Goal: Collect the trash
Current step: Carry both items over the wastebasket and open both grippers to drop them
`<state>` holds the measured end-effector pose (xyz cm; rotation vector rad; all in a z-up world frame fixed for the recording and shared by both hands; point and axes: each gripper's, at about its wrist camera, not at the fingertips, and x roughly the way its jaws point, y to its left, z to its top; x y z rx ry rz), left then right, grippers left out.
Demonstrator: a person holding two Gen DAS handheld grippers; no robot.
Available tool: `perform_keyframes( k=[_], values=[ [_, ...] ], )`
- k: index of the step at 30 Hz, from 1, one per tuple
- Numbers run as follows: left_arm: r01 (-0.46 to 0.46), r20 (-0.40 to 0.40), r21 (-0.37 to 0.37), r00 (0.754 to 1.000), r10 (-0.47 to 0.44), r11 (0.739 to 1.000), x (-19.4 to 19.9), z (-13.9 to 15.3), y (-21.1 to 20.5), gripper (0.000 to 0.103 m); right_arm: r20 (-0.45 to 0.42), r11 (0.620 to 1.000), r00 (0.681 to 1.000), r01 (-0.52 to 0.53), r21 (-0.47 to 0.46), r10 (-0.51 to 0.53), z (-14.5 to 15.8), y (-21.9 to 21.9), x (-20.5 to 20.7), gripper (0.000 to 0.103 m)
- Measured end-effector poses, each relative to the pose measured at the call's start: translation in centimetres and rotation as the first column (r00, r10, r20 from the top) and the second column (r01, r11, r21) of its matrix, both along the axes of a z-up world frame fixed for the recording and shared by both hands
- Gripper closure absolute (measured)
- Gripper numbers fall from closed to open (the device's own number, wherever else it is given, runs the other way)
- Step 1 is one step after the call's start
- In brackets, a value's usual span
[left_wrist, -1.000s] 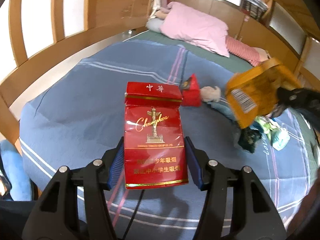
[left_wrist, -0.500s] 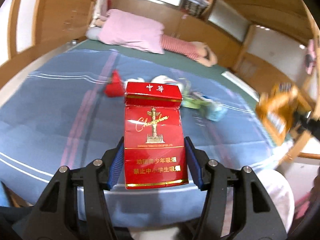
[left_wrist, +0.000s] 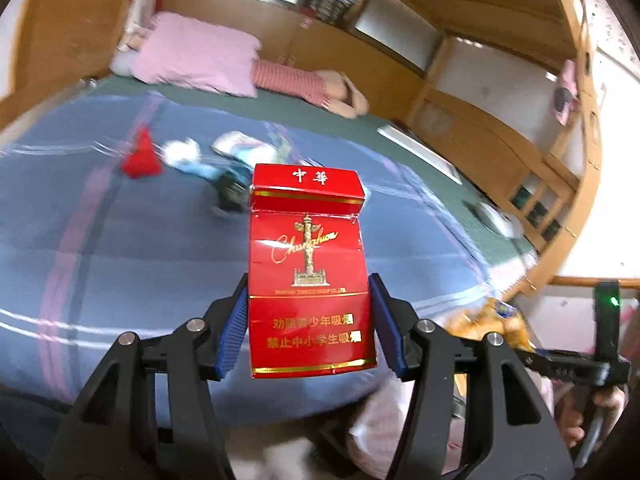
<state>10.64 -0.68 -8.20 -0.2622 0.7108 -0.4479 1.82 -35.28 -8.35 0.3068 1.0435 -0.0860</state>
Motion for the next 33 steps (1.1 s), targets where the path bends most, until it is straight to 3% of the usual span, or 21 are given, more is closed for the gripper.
perform_keyframes(
  k=[4,10,14,16,17,18,19,20,22,26,29,31,33],
  values=[
    [0.101,-0.031,-0.008,0.994,-0.101,0.995,-1.2,-0.5,-3.1,0.046,0.11,0.992,0.989,0.086,0.094,-0.096,1.9,-2.0,-1.0,0.044],
    [0.273,-0.047,-0.025,0.961,-0.274,0.962,-3.4,-0.8,-7.2,0.046,0.245,0.978,0.947,0.193,0.08,-0.207,4.5,-4.7,-2.7,0.042],
    [0.439,-0.046,0.002,0.898,-0.438,0.899,-5.7,-0.9,-11.6,0.045,0.256,0.966,0.932,0.238,0.1,-0.256,4.5,-6.5,-3.7,0.041],
    [0.523,-0.047,0.018,0.852,-0.522,0.852,-6.9,-1.0,-13.5,0.044,0.246,0.962,0.931,0.251,0.109,-0.271,4.1,-7.0,-3.7,0.041],
    [0.56,-0.048,0.032,0.829,-0.558,0.828,-7.6,-1.1,-14.5,0.039,0.239,0.96,0.931,0.255,0.113,-0.275,3.9,-7.1,-3.6,0.041],
    [0.592,-0.043,0.046,0.806,-0.59,0.805,-8.2,-1.3,-15.2,0.025,0.234,0.96,0.932,0.255,0.115,-0.276,3.8,-7.1,-3.6,0.041],
    [0.601,-0.032,0.062,0.799,-0.601,0.797,-8.6,-1.4,-15.4,0.017,0.229,0.96,0.934,0.255,0.117,-0.275,3.6,-7.1,-3.5,0.041],
    [0.601,-0.019,0.076,0.799,-0.601,0.796,-8.9,-1.4,-15.6,0.009,0.223,0.96,0.935,0.254,0.116,-0.274,3.4,-7.0,-3.3,0.041],
    [0.579,-0.005,0.113,0.813,-0.583,0.807,-8.7,-1.3,-15.6,0.009,0.216,0.962,0.939,0.249,0.109,-0.268,3.0,-6.8,-2.9,0.041],
    [0.397,0.012,0.197,0.913,-0.407,0.896,-5.1,-0.8,-13.1,0.009,0.201,0.965,0.946,0.236,0.115,-0.255,2.6,-6.3,-1.8,0.041],
    [0.166,0.034,0.252,0.983,-0.18,0.954,0.5,0.0,-9.6,0.009,0.198,0.971,0.952,0.218,0.101,-0.234,2.7,-5.7,-0.6,0.041],
    [0.029,0.048,0.26,0.998,-0.043,0.965,4.8,0.5,-6.9,0.008,0.2,0.974,0.954,0.208,0.09,-0.222,2.9,-5.4,0.4,0.041],
    [-0.082,0.045,0.257,0.996,0.072,0.963,9.9,0.0,-4.1,0.007,0.196,0.976,0.957,0.198,0.089,-0.212,3.0,-5.0,1.5,0.04]
  ],
)
